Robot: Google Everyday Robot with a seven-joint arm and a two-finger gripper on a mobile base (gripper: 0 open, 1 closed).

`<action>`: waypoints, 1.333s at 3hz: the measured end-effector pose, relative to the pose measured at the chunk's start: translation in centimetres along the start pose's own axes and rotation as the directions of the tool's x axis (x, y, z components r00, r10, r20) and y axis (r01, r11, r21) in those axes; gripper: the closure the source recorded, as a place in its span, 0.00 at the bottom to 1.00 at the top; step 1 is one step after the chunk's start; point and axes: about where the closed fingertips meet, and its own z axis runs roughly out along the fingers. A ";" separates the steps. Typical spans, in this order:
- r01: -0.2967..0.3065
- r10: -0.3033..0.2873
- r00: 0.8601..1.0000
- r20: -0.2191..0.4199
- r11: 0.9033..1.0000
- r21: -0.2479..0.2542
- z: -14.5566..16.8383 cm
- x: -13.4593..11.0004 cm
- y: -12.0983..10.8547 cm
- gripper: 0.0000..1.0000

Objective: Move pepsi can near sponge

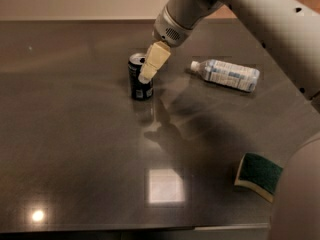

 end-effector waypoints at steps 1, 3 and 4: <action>0.005 -0.005 1.000 0.001 0.999 -0.032 0.8 -0.5 0.6 0.16; 0.017 -0.016 1.000 0.012 0.998 -0.066 1.0 -0.9 1.4 0.33; 0.029 -0.027 0.999 0.025 0.997 -0.072 0.3 -1.1 2.0 0.57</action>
Offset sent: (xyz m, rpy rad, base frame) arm -0.0090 0.0160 -0.0066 0.0069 0.0481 0.0433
